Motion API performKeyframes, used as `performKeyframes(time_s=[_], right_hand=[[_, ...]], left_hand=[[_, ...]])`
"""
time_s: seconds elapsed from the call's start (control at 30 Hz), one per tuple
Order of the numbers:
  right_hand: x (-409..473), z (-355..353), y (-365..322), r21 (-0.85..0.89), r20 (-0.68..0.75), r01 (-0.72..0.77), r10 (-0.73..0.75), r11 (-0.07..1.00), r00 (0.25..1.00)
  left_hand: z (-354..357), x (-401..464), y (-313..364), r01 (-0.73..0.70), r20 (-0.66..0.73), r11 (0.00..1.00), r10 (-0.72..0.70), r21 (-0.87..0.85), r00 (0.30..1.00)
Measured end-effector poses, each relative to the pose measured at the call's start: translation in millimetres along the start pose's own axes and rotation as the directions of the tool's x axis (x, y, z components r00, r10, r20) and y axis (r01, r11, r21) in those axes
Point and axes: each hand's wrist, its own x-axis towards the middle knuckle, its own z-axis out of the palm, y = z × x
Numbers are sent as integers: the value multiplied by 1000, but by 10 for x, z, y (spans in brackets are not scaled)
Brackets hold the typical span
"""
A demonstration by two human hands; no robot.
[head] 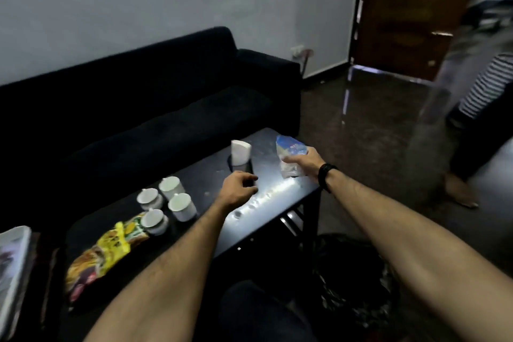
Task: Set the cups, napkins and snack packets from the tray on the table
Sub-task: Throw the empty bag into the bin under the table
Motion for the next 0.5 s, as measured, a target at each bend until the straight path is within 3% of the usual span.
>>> performKeyframes(time_s=[0.2, 0.33, 0.5], right_hand=[[-44, -970, 685, 44, -47, -261, 263, 964, 964], [-80, -1343, 1252, -299, -112, -404, 389, 864, 914], [-132, -1545, 2060, -610, -12, -377, 467, 697, 884]], left_hand=[[971, 143, 154, -76, 321, 989, 31, 127, 947], [1496, 203, 140, -133, 477, 981, 50, 141, 878], [2060, 282, -57, -140, 561, 977, 27, 161, 828]])
